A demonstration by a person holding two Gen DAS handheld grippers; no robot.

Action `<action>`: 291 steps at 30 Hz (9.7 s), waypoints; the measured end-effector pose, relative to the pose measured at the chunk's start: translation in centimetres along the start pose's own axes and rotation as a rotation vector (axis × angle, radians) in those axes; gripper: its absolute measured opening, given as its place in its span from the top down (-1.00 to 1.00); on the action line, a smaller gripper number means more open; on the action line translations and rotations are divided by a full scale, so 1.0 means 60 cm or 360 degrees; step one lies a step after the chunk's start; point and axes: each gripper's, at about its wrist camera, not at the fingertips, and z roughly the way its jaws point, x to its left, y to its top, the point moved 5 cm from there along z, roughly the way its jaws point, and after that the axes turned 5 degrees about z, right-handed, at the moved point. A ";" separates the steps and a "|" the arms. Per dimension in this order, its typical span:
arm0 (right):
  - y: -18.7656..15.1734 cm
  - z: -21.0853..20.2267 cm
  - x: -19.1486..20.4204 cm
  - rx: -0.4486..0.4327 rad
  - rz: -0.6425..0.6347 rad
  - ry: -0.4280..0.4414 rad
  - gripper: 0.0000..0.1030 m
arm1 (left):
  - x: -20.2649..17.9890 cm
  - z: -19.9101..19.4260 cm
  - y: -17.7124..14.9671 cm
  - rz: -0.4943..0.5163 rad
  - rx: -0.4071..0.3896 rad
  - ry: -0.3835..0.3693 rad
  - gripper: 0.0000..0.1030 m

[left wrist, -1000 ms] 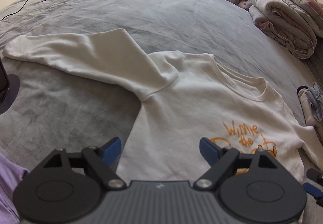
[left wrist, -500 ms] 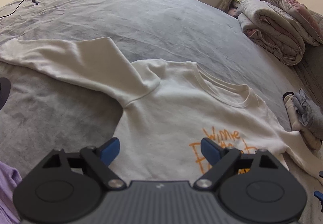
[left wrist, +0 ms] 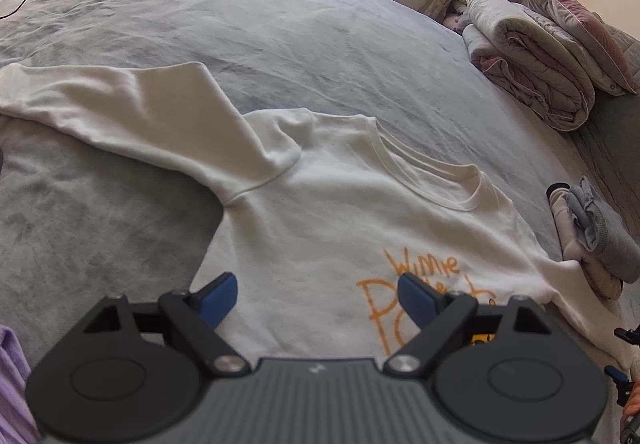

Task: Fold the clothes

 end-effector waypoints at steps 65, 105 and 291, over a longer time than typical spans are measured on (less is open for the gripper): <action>-0.502 -0.087 0.310 0.0295 -0.1847 0.0857 0.67 | 0.051 0.020 0.031 -0.0334 0.0076 -0.0244 0.21; -0.238 -0.050 0.174 0.0490 -0.1074 0.0596 0.20 | -0.081 0.064 0.036 0.0314 -0.0285 0.0147 0.24; -0.653 -0.013 0.426 0.1367 -0.0986 0.1144 1.00 | 0.088 -0.092 0.098 -0.0140 -0.1130 -0.0106 0.89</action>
